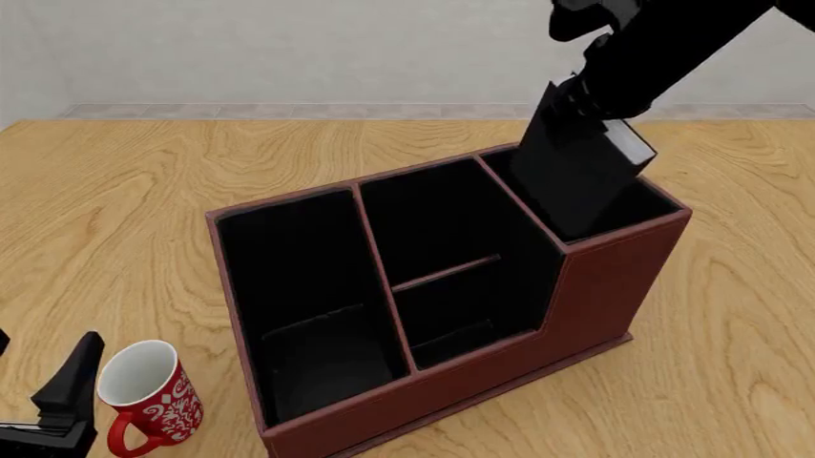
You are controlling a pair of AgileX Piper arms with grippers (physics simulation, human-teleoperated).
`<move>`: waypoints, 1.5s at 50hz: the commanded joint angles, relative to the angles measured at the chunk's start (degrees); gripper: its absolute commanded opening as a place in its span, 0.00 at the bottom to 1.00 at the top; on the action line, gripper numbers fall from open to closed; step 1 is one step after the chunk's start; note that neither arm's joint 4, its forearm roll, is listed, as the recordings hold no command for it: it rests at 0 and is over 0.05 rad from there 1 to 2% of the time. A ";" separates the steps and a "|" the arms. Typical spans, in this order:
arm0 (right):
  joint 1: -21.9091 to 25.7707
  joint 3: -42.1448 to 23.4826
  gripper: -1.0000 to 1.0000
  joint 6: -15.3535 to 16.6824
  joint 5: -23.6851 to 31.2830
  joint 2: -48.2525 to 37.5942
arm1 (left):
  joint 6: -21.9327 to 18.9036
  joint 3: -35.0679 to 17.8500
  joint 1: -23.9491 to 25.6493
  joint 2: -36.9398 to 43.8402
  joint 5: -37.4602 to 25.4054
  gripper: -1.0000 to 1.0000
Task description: Pick up the book and place it in the right compartment of the caddy.
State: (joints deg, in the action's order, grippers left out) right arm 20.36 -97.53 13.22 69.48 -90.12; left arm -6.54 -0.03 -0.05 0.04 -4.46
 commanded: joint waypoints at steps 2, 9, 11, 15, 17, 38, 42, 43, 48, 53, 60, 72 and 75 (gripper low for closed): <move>-0.30 3.30 0.00 -1.68 -1.91 1.11 | -0.38 -0.01 -0.19 0.00 0.45 1.00; -0.18 5.47 0.00 -2.14 -3.78 1.48 | -0.63 -0.03 -0.55 -0.01 1.40 1.00; 0.00 6.95 0.00 -2.31 -4.38 1.60 | -0.63 0.01 -0.62 -0.03 1.78 1.00; -0.51 8.52 0.00 -1.98 -5.38 1.44 | -0.66 0.00 -1.03 -0.03 2.25 1.00; -0.49 8.81 0.00 -2.09 -5.73 1.37 | -0.59 0.00 -1.21 -0.03 2.47 1.00; 0.11 11.98 0.00 -2.97 -9.11 0.96 | -0.83 0.01 -1.08 -0.03 2.19 1.00; 0.09 12.28 0.00 -3.12 -9.59 0.82 | -1.01 0.01 -1.10 -0.03 2.21 1.00; 0.09 12.27 0.00 -3.11 -9.58 0.81 | -1.01 0.01 -1.10 -0.03 2.21 1.00; 0.40 11.84 0.00 -3.47 -9.23 0.88 | -0.86 0.01 -1.13 -0.03 2.17 1.00; 0.33 11.49 0.00 -3.47 -8.68 0.99 | -1.01 0.01 -1.07 -0.03 2.07 1.00; -0.14 11.08 0.00 -3.34 -7.97 1.33 | -0.85 0.01 -0.99 -0.03 2.09 1.00; -0.09 11.08 1.00 -3.59 -8.17 1.59 | -0.78 0.01 -1.09 -0.03 2.02 1.00; -0.25 10.81 1.00 -3.55 -7.91 1.54 | -0.85 0.01 -1.12 -0.03 2.08 1.00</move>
State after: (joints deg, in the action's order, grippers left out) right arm 20.23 -86.28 10.06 61.37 -88.76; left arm -7.40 -0.01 -1.11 0.01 -2.40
